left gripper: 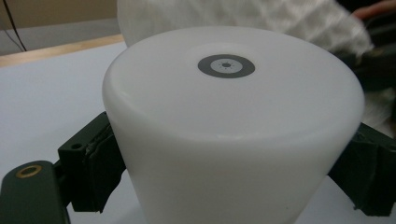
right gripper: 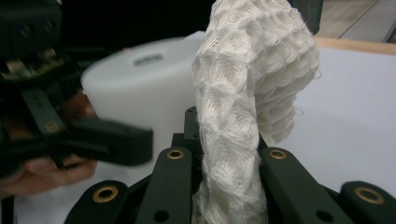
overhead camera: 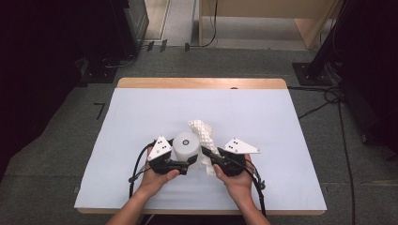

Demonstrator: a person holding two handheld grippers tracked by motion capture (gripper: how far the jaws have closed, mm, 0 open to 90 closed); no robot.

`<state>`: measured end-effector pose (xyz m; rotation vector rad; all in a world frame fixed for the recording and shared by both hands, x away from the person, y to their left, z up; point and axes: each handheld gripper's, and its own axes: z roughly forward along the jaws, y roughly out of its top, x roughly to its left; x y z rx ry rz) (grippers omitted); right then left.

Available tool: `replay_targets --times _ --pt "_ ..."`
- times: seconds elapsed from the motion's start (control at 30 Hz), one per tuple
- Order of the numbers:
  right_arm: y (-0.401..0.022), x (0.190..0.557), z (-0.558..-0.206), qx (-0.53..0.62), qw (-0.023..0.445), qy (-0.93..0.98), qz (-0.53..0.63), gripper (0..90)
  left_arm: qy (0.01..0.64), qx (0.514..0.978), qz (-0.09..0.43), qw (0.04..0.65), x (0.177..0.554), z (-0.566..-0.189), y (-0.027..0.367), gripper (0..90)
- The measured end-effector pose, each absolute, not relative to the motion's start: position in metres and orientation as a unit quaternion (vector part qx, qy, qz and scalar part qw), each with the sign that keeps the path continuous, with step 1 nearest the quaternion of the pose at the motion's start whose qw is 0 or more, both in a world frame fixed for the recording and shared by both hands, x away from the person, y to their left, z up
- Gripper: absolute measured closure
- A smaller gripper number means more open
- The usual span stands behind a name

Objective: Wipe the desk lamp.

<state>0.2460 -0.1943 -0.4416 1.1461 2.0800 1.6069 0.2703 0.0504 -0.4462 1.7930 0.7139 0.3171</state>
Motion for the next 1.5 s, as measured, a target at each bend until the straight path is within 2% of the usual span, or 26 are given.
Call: replay_targets --times 0.27,0.77,1.17,1.5 --pt "-0.181 0.250 -0.463 0.400 0.112 0.743 0.525 79.8 0.318 0.741 0.142 0.574 0.275 -0.437 0.066 9.0" --pt "-0.198 0.245 -0.435 0.400 0.140 0.712 0.560 79.9 0.287 0.773 0.143 0.548 0.266 -0.448 0.042 9.0" --pt "-0.184 0.250 -0.460 0.400 0.118 0.739 0.529 79.9 0.306 0.746 0.144 0.574 0.272 -0.436 0.062 9.0" --pt "-0.193 0.246 -0.440 0.398 0.138 0.719 0.554 79.9 0.285 0.772 0.155 0.547 0.268 -0.449 0.045 9.1"
